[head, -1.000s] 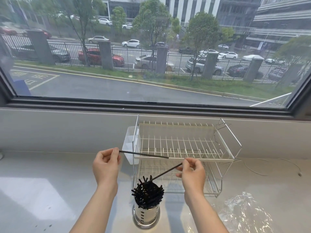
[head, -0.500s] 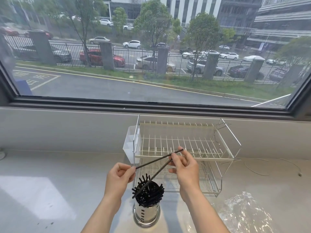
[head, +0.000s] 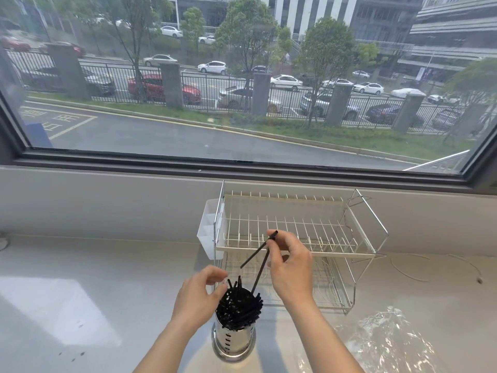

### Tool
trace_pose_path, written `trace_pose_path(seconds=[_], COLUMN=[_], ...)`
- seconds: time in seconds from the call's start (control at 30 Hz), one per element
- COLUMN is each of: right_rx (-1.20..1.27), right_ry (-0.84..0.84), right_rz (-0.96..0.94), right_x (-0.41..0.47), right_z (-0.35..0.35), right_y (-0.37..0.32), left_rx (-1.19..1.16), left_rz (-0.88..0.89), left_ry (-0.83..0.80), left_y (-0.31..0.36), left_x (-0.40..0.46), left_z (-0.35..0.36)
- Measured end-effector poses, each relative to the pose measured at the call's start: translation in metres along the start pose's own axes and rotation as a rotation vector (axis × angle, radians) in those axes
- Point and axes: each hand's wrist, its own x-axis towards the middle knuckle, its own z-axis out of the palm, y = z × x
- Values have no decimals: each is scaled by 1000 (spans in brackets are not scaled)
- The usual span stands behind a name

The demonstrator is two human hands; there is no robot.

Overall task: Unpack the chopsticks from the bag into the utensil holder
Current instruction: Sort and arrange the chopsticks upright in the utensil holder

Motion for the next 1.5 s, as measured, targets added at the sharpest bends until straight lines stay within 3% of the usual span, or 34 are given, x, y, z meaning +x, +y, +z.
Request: trace_pose_path(seconds=[0.1, 0.23, 0.47, 0.7, 0.83, 1.0, 1.13, 1.33, 1.5], right_rx=[13, 38, -335, -526, -418, -391, -314, 16, 413], right_ry=[-48, -168, -478, -607, -493, -295, -227, -156, -134], right_rz=[-96, -15, 73, 14, 71, 172, 307, 741, 804], right_x=[-4, -13, -33, -52, -53, -45, -39, -29, -16], right_z=[5, 10, 9, 16, 8, -5, -10, -12, -9], right_y=[1, 14, 32, 46, 51, 60, 67, 60, 47], left_rx=[-27, -26, -5, 246, 386, 458, 280, -244, -652], left_rz=[2, 5, -8, 151, 182, 228, 280, 179, 33], left_ry=[43, 45, -4, -172, -242, -110, 16, 286, 375], left_y=[0, -2, -6, 9, 14, 16, 27, 51, 41], left_x=[4, 7, 10, 27, 39, 40, 37, 49, 47], left_z=[0, 1, 10, 25, 34, 38, 31, -4, -19])
